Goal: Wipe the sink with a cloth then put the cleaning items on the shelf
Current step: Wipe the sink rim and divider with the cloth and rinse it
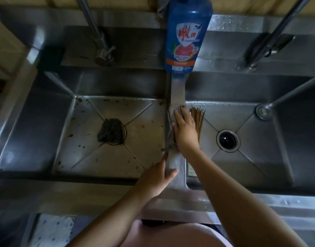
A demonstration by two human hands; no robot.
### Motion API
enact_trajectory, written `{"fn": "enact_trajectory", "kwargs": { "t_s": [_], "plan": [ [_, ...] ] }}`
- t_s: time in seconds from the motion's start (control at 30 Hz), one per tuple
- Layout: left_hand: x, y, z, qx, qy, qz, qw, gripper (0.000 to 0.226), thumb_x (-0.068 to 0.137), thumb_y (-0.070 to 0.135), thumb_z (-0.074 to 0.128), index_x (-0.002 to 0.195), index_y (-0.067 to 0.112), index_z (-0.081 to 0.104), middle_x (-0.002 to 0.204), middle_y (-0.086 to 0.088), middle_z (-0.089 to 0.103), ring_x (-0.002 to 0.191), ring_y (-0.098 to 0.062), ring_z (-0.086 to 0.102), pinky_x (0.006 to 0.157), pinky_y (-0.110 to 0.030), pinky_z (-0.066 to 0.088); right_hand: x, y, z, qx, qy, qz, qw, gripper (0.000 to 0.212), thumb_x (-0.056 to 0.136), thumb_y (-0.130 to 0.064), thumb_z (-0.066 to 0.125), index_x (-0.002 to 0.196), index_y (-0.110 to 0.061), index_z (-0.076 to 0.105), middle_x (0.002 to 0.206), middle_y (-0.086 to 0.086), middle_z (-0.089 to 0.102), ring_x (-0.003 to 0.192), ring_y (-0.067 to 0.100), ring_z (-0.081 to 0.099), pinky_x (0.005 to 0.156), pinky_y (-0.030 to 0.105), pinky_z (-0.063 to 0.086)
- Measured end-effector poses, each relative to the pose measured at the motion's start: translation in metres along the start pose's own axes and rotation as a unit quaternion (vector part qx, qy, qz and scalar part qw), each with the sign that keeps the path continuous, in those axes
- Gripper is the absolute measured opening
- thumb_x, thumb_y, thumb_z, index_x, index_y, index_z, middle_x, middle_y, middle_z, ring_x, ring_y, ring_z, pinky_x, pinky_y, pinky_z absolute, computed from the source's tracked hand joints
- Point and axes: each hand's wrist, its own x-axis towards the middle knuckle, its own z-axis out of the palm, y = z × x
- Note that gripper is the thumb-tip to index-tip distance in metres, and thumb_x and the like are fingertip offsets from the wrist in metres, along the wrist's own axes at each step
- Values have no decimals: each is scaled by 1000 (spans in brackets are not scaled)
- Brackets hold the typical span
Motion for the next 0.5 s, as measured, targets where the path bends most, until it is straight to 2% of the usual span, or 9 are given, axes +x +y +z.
{"fn": "enact_trajectory", "kwargs": {
  "t_s": [0.07,0.1,0.17,0.23,0.27,0.33,0.37,0.43,0.5],
  "plan": [
    [-1,4,-4,-75,-28,1,997,66,85,63,38,138,45,5,74,10,58,63,-1,57,56,-18,38,-12,3,0,51,14,11,999,44,100,-27,36,144,-20,33,157,-3,18,144,19,13,115,33,14],
    [0,6,-6,-115,-39,-5,993,65,84,60,41,137,47,6,75,12,58,63,0,57,57,-19,40,-15,4,-2,94,20,32,995,44,100,-27,37,143,-19,34,156,-2,20,143,18,17,113,28,15],
    [7,10,-9,-173,-33,-8,984,66,84,56,47,139,42,11,107,11,59,92,-1,59,80,-23,46,-13,4,-10,184,36,80,979,43,100,-26,38,142,-19,37,153,0,28,139,16,28,107,21,19],
    [18,17,-10,-187,-11,16,982,69,86,54,49,142,37,13,139,9,40,126,-10,42,100,-26,34,-4,3,-20,227,51,109,966,42,99,-26,39,140,-20,39,147,2,38,132,18,39,104,23,26],
    [25,21,-11,-183,0,21,983,69,86,53,49,143,36,14,143,8,34,130,-11,36,102,-27,31,2,1,-25,237,55,113,963,41,99,-27,39,140,-20,39,144,4,41,127,18,43,103,26,30],
    [39,30,-14,-166,20,6,986,64,89,48,47,142,32,16,138,8,37,121,-9,45,98,-28,38,17,-6,-33,247,62,101,962,41,98,-26,40,139,-21,40,140,5,45,122,16,46,101,29,34],
    [46,33,-15,-158,41,0,987,61,91,44,45,143,30,16,133,6,40,109,-5,50,90,-25,44,25,-10,-36,247,64,89,963,41,98,-25,40,139,-20,41,140,6,45,123,17,45,103,30,34],
    [60,39,-20,-144,100,-4,984,54,94,37,40,142,26,19,128,4,43,93,4,49,73,-14,40,42,-18,-39,234,49,61,969,40,98,-25,40,139,-21,40,142,6,44,128,21,43,108,36,33],
    [75,43,-28,-143,139,-10,980,42,97,35,35,136,21,31,124,7,47,87,7,48,66,-11,37,58,-23,-39,191,18,33,981,42,99,-25,39,140,-22,37,147,6,37,134,21,36,112,34,26]
  ]
}}
